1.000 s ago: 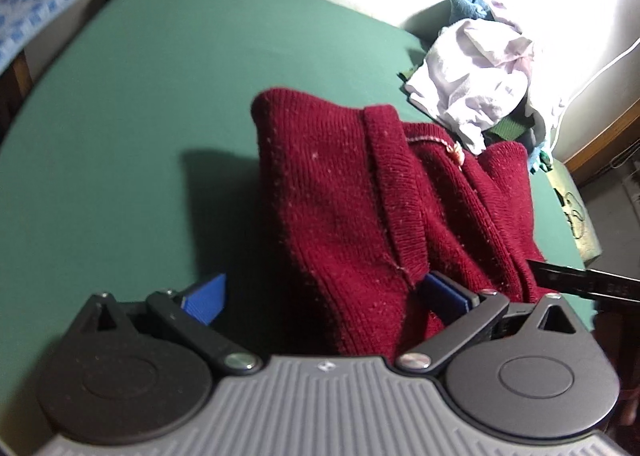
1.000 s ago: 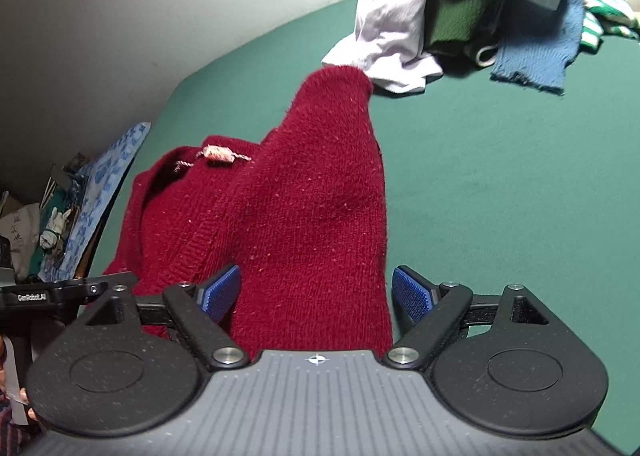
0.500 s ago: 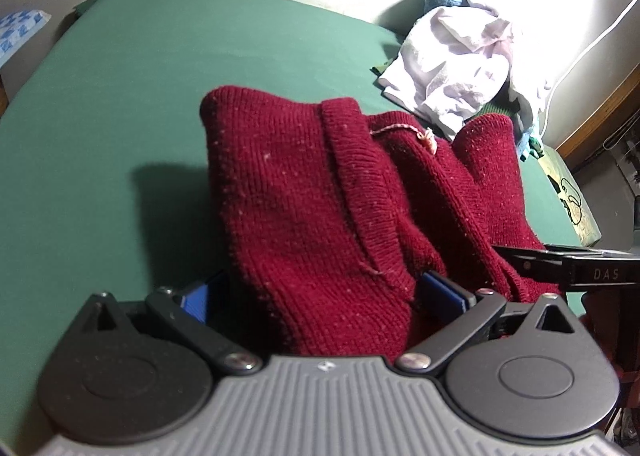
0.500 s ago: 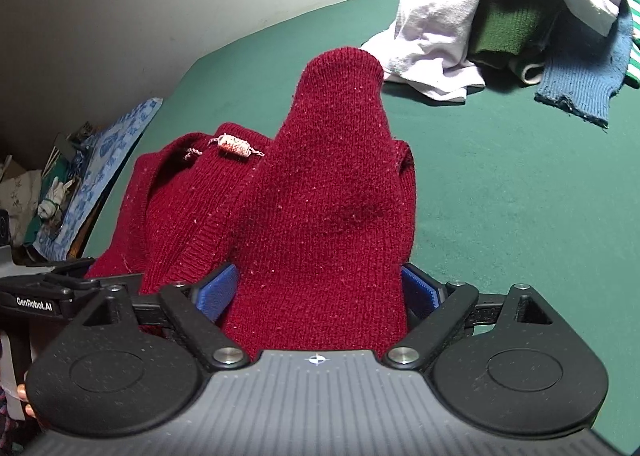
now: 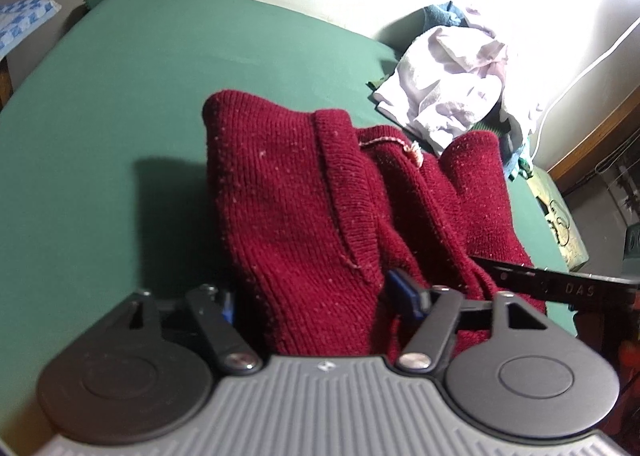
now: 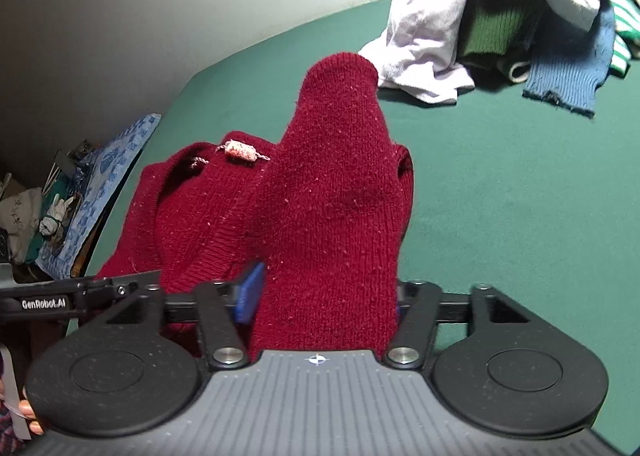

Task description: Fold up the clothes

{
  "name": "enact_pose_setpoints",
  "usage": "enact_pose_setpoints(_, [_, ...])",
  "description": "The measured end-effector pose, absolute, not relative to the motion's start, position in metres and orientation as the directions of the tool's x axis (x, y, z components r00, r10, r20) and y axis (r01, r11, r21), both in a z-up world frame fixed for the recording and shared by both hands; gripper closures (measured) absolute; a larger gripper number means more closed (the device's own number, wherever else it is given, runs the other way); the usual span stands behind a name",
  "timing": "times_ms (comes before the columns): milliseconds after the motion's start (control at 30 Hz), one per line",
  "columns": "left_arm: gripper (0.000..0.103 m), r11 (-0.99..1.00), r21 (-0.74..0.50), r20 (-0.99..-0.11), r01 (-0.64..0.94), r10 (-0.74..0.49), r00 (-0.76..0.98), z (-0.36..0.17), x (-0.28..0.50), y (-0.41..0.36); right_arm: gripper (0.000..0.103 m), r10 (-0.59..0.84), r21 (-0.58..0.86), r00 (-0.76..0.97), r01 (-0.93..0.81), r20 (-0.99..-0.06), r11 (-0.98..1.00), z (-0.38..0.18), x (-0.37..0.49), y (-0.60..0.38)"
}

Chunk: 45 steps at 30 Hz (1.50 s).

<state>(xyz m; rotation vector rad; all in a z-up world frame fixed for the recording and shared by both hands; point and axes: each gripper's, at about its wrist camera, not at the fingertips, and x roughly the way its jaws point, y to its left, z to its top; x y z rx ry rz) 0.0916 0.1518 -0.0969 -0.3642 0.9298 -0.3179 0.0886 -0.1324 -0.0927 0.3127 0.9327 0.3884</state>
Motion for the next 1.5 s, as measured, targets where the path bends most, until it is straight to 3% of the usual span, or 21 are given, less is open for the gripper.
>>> enact_pose_setpoints(200, [0.043,0.884,-0.461,-0.707,0.08,-0.421,0.569,-0.098,0.088,0.152,0.053,0.459,0.442,0.539,-0.171,-0.706,0.881,-0.09,0.085,-0.133])
enact_pose_setpoints(267, [0.043,0.882,-0.463,-0.707,0.083,-0.424,0.566,-0.098,0.088,0.153,0.048,0.453,0.436,0.54,-0.169,-0.709,0.884,-0.091,0.085,-0.133])
enact_pose_setpoints(333, [0.027,0.889,-0.451,-0.717,0.079,-0.413,0.561,-0.1,0.09,0.154,0.031,0.433,0.423,0.543,-0.152,-0.719,0.893,-0.094,0.087,-0.132])
enact_pose_setpoints(533, [0.013,0.887,-0.45,-0.72,0.102,-0.427,0.547,-0.105,0.099,0.154,0.024,0.48,0.464,0.532,-0.176,-0.697,0.868,-0.101,0.094,-0.136])
enact_pose_setpoints(867, [0.023,0.891,-0.442,-0.73,0.103,-0.423,0.536,-0.103,0.101,0.146,0.046,0.486,0.461,0.515,-0.187,-0.706,0.868,-0.093,0.092,-0.13])
enact_pose_setpoints(1133, [0.043,0.885,-0.452,-0.736,0.109,-0.439,0.516,-0.096,0.104,0.149,0.053,0.47,0.422,0.5,-0.214,-0.728,0.881,-0.086,0.095,-0.126])
enact_pose_setpoints(1267, [0.048,0.873,-0.477,-0.726,0.101,-0.456,0.514,-0.097,0.104,0.156,0.048,0.465,0.424,0.497,-0.201,-0.733,0.883,-0.087,0.097,-0.126])
enact_pose_setpoints(1400, [0.048,0.873,-0.478,-0.727,0.1,-0.457,0.512,-0.097,0.104,0.156,0.033,0.46,0.443,0.496,-0.16,-0.737,0.882,-0.091,0.098,-0.129])
enact_pose_setpoints(1500, [0.031,0.876,-0.475,-0.74,0.084,-0.449,0.501,-0.099,0.107,0.157,0.029,0.458,0.444,0.493,-0.155,-0.739,0.883,-0.092,0.099,-0.129])
